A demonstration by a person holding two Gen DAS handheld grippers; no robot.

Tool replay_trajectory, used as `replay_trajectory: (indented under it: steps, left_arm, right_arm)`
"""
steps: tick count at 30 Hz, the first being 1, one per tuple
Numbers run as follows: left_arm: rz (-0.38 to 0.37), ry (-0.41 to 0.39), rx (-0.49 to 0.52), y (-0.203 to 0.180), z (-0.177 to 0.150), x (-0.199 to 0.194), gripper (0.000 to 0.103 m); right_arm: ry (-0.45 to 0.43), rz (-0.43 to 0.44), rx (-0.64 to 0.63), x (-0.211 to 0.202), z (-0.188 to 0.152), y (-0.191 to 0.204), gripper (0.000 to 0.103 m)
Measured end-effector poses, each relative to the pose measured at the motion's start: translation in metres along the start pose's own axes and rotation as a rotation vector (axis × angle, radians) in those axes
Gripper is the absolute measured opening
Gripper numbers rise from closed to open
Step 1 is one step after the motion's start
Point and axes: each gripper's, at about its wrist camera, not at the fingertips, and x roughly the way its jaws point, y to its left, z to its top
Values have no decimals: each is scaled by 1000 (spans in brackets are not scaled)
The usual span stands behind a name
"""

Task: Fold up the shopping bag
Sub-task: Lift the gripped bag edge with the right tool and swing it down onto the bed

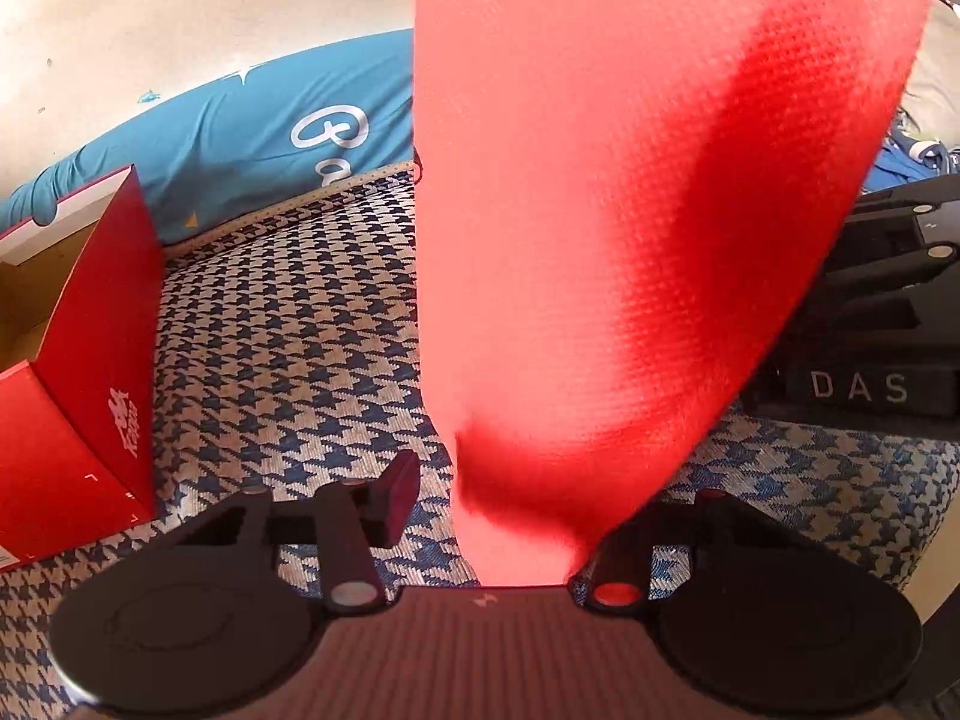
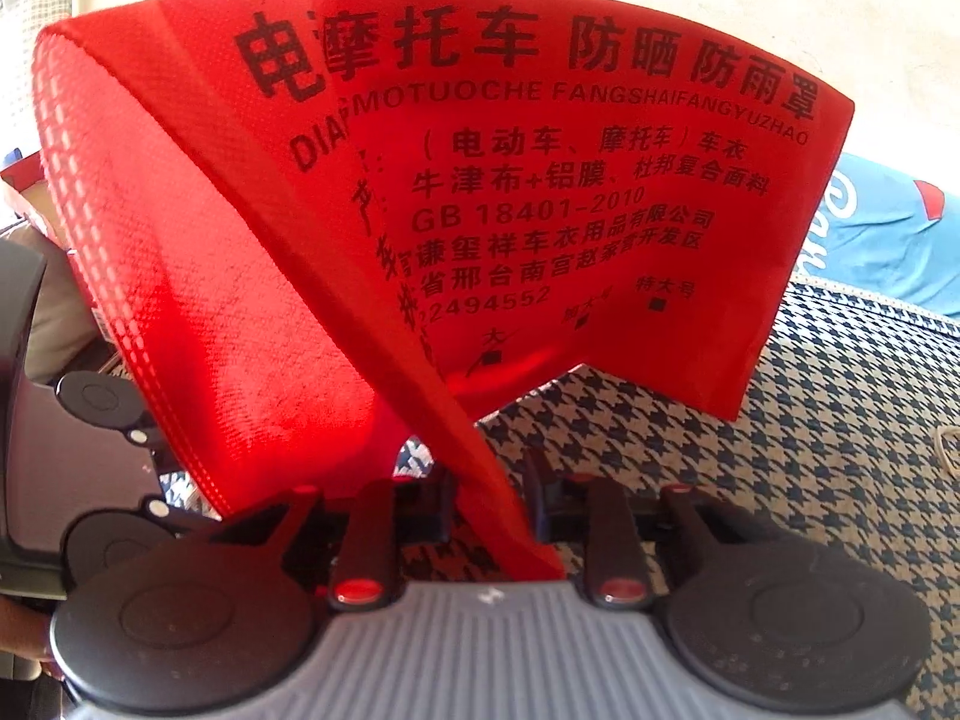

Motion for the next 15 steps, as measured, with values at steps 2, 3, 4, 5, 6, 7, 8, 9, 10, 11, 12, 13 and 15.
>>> replay_trajectory:
  steps: [2,3,4,5,6,7,8,9,10,11,12,13,15]
  left_arm:
    - [10,-16,-19,3,0,-1,41]
    - [24,-20,-29,4,1,-1,41]
    - [40,-24,-39,6,1,-1,41]
    - [66,-22,-55,8,1,1,41]
    - [85,-16,-68,11,1,3,41]
    - [95,-9,-80,13,1,4,41]
    - [100,-5,-93,16,0,5,41]
    - [104,-4,-104,18,0,5,41]
    - [107,-6,-109,18,-1,4,41]
    - [114,-11,-111,18,-1,3,41]
    - [121,-15,-107,17,-2,3,41]
    - [125,-16,-102,17,-2,3,41]
    - [128,-8,-92,15,-3,5,41]
  right_arm:
    - [-11,-22,6,-2,1,-1,18]
    - [-21,-39,7,-3,1,-2,17]
    - [-30,-56,8,-4,1,-3,17]
    - [-37,-70,10,-5,2,-4,17]
    - [-45,-97,13,-6,2,-6,17]
    - [-54,-126,17,-8,2,-8,16]
    - [-63,-156,20,-9,3,-10,16]
    - [-78,-207,15,-12,3,-11,16]
    - [-93,-248,6,-15,3,-12,16]
    - [-108,-286,-2,-18,3,-13,16]
    - [-125,-324,-14,-21,3,-13,16]
    - [-142,-350,-23,-25,3,-12,16]
    - [-177,-396,-39,-32,4,-12,16]
